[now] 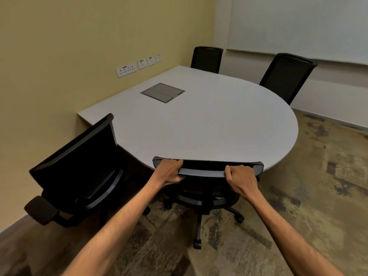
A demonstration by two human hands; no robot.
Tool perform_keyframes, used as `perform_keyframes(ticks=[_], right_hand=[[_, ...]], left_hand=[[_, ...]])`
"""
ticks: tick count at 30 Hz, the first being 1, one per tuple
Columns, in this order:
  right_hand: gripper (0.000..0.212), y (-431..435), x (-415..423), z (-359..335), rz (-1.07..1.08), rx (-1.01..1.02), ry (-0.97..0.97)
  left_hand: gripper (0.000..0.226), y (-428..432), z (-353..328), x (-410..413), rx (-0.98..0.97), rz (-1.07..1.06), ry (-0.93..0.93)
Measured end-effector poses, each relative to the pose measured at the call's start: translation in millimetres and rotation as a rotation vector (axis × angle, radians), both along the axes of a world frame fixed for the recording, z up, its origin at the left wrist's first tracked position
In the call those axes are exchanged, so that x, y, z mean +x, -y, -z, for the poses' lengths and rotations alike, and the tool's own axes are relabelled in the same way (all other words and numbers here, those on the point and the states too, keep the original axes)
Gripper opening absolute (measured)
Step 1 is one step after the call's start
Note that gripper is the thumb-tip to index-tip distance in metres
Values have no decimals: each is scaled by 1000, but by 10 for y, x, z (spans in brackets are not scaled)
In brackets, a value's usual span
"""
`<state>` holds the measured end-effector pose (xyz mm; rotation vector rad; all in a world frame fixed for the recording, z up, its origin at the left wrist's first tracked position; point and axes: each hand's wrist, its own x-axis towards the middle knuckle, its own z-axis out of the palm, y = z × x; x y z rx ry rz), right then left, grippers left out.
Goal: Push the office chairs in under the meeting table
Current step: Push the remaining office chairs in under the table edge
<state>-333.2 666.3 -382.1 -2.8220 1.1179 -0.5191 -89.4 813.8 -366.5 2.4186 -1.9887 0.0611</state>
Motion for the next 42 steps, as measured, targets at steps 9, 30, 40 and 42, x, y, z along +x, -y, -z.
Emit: perform_keyframes(ticks=[9, 30, 40, 42], right_hand=[[35, -423, 29, -244, 17, -127, 162], [40, -1927, 2781, -756, -535, -96, 244], [41, -1854, 3863, -849, -616, -129, 207], [44, -1839, 4025, -822, -636, -134, 185]], left_hand=[[79, -1047, -207, -330, -512, -255, -87], [91, -3234, -580, 1273, -568, -917, 88], [87, -3239, -682, 2073, -545, -983, 80], [84, -3177, -626, 2138, -528, -968, 74]])
